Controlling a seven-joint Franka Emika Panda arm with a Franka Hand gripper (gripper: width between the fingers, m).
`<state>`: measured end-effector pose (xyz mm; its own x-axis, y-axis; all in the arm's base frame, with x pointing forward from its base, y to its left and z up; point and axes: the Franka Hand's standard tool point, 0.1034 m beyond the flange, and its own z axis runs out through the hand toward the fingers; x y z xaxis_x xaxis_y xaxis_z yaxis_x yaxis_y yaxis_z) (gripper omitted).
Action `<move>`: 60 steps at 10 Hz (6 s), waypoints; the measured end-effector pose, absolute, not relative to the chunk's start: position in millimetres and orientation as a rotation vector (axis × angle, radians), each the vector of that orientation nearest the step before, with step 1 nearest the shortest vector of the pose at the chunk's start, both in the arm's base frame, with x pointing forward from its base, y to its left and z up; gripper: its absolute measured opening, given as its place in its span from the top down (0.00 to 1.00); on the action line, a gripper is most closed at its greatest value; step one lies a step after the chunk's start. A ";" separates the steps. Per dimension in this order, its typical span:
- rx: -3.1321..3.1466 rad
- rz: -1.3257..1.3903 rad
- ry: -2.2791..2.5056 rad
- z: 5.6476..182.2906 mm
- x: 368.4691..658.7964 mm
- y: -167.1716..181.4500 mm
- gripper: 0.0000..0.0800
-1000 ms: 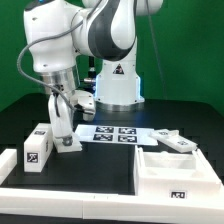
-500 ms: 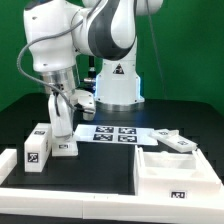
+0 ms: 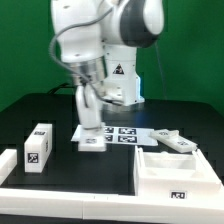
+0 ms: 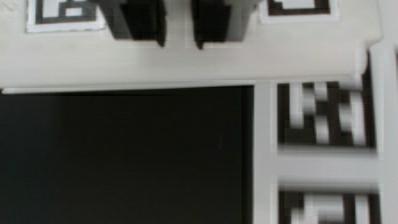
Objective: Assemble cabinet
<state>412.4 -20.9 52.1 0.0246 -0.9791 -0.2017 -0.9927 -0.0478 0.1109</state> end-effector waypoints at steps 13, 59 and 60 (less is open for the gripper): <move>-2.296 0.389 2.205 75.7 423.3 65.9 0.92; -2.157 0.087 2.161 64.7 478.2 122.3 0.92; -2.144 0.089 2.171 65.5 484.2 126.5 0.92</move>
Offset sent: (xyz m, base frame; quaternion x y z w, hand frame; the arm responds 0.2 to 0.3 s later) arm 0.0000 0.0000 0.0000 0.0000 0.0000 0.0000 1.0000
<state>484.2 126.5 65.5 -0.0113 -0.9946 -0.1036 -0.9997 0.0136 -0.0207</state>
